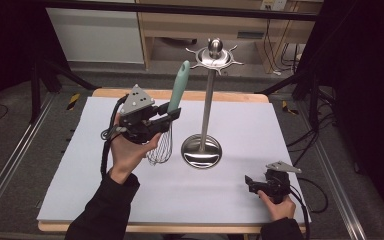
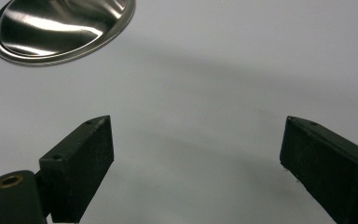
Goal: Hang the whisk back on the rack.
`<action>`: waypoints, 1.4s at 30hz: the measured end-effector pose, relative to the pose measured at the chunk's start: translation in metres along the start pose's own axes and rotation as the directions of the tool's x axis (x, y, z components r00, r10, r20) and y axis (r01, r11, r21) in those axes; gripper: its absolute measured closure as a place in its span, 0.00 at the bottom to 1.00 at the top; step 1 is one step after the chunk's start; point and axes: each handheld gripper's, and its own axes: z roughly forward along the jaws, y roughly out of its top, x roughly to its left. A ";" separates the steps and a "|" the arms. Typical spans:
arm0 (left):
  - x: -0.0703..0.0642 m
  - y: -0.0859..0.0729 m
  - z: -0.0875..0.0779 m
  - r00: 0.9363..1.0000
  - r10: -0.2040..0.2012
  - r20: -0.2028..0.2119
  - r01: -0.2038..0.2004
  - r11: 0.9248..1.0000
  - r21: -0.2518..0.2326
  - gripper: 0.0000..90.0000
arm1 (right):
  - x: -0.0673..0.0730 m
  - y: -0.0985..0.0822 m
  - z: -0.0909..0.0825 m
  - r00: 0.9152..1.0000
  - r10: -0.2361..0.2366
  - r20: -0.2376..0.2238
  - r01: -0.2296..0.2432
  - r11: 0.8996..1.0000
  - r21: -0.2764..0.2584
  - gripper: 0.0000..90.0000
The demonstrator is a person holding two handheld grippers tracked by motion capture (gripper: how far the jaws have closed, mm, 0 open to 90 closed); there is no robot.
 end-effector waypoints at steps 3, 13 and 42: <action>0.000 0.002 0.002 1.000 0.005 -0.005 -0.005 1.000 0.007 0.76 | 0.000 0.000 0.000 1.000 0.001 0.000 -0.001 1.000 0.000 0.11; 0.000 0.005 0.011 1.000 0.003 -0.013 -0.002 1.000 0.026 0.76 | 0.000 0.000 0.000 1.000 0.000 -0.006 0.000 1.000 -0.004 0.11; -0.003 0.004 0.042 1.000 -0.004 -0.016 0.005 0.999 0.054 0.76 | 0.000 0.000 -0.001 1.000 0.016 -0.015 -0.016 1.000 -0.004 0.11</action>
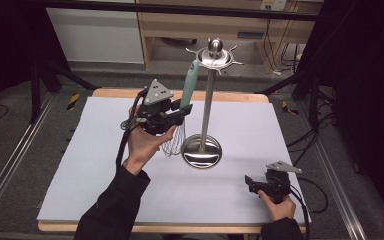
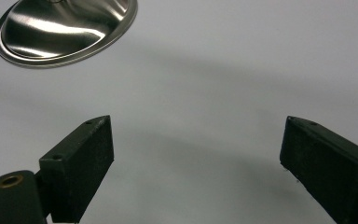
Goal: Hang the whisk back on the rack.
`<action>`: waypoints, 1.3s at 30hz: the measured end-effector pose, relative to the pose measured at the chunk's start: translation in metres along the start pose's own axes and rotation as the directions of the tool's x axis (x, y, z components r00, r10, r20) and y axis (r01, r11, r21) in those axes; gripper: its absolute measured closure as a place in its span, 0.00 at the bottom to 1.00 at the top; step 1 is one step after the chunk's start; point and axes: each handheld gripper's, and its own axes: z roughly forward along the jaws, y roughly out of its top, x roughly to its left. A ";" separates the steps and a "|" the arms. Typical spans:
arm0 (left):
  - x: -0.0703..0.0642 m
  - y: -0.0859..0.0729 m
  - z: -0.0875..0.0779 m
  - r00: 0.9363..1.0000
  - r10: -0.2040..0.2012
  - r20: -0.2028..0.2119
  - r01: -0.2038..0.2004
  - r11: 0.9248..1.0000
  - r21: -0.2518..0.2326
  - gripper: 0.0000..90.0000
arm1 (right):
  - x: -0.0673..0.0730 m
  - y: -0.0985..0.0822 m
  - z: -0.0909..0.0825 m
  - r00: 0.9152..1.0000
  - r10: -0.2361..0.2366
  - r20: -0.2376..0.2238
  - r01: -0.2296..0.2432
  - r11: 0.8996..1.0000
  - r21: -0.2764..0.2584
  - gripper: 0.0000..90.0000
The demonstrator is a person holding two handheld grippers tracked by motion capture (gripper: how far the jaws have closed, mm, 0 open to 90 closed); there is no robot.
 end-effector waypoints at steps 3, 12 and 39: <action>0.000 -0.001 0.003 1.000 0.004 -0.005 -0.004 1.000 -0.005 0.76 | 0.000 0.000 0.000 1.000 -0.004 0.003 0.004 1.000 -0.002 0.11; 0.001 -0.005 0.011 1.000 0.006 -0.009 -0.006 1.000 -0.029 0.76 | 0.000 0.000 0.000 1.000 -0.002 0.004 0.002 1.000 -0.001 0.11; 0.004 -0.014 0.014 0.999 0.009 -0.040 -0.013 0.996 -0.088 0.54 | -0.001 0.000 0.001 1.000 -0.012 0.004 0.012 1.000 0.001 0.11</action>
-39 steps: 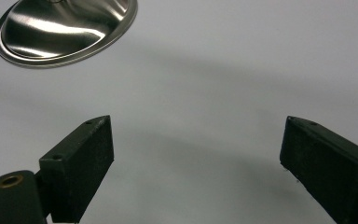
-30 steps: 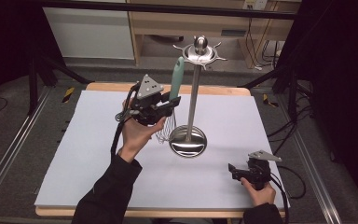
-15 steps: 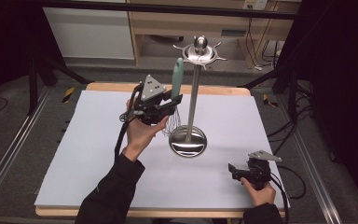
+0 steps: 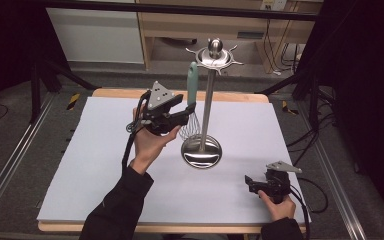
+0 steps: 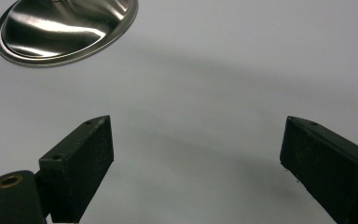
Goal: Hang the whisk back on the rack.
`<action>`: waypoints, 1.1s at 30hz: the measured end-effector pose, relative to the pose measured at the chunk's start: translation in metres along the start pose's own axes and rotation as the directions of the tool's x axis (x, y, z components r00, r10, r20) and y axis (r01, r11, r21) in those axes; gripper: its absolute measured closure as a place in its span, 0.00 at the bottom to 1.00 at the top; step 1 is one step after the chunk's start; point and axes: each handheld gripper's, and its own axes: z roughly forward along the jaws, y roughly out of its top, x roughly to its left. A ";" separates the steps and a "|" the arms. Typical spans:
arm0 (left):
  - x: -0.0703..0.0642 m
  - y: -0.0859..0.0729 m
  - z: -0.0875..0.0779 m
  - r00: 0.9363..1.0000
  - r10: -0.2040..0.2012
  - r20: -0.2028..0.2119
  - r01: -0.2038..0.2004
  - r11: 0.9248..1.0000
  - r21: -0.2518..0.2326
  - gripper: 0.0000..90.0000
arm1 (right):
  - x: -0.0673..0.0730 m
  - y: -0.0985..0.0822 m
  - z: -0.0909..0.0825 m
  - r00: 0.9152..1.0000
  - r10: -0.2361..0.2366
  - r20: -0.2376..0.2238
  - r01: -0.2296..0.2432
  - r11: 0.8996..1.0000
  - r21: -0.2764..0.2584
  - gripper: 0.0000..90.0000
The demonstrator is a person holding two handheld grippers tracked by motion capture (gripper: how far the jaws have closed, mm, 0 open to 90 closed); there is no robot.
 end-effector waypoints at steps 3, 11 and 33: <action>0.000 -0.003 -0.004 1.000 0.003 0.009 -0.003 1.000 0.003 0.51 | -0.001 0.000 0.000 1.000 -0.004 0.002 0.004 1.000 -0.002 0.11; 0.004 -0.012 -0.016 1.000 0.006 0.014 -0.006 1.000 0.024 0.45 | -0.001 0.001 -0.001 1.000 0.001 0.008 -0.001 1.000 -0.003 0.11; 0.017 -0.093 -0.041 1.000 0.015 0.004 -0.015 0.995 0.101 0.37 | -0.001 -0.001 0.000 0.999 -0.026 0.033 0.026 1.000 0.008 0.11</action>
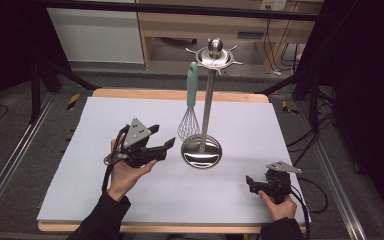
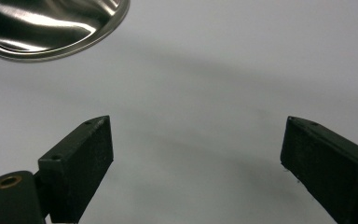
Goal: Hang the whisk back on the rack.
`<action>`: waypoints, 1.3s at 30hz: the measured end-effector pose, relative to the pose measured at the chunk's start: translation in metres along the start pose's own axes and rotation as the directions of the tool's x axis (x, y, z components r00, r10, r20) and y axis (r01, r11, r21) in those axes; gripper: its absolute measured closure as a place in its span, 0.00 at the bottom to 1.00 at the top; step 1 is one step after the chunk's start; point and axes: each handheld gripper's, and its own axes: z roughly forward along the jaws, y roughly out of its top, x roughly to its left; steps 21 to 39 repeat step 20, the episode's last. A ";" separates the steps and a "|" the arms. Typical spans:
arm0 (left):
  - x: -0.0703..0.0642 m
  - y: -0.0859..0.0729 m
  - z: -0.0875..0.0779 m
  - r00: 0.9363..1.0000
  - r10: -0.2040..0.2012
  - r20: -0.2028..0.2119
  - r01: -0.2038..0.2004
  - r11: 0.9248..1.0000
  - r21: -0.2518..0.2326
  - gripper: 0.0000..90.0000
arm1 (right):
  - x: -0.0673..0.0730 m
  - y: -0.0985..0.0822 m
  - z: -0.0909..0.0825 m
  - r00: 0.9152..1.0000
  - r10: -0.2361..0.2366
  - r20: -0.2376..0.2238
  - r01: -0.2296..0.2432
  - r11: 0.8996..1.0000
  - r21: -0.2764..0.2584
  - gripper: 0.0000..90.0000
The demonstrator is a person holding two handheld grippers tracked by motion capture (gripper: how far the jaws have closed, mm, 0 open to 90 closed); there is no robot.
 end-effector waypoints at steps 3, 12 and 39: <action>0.002 -0.011 -0.001 1.000 0.006 -0.012 -0.006 1.000 0.027 0.37 | 0.001 -0.001 0.000 1.000 0.015 -0.003 -0.015 1.000 0.003 0.11; 0.024 -0.064 -0.010 0.999 -0.038 -0.039 0.042 0.994 0.103 0.33 | -0.001 -0.002 0.000 0.999 0.009 0.035 -0.010 1.000 0.019 0.11; 0.059 -0.109 -0.022 0.986 -0.101 -0.134 0.126 0.974 0.189 0.31 | -0.003 -0.004 0.000 0.997 0.005 0.071 -0.008 0.999 0.034 0.11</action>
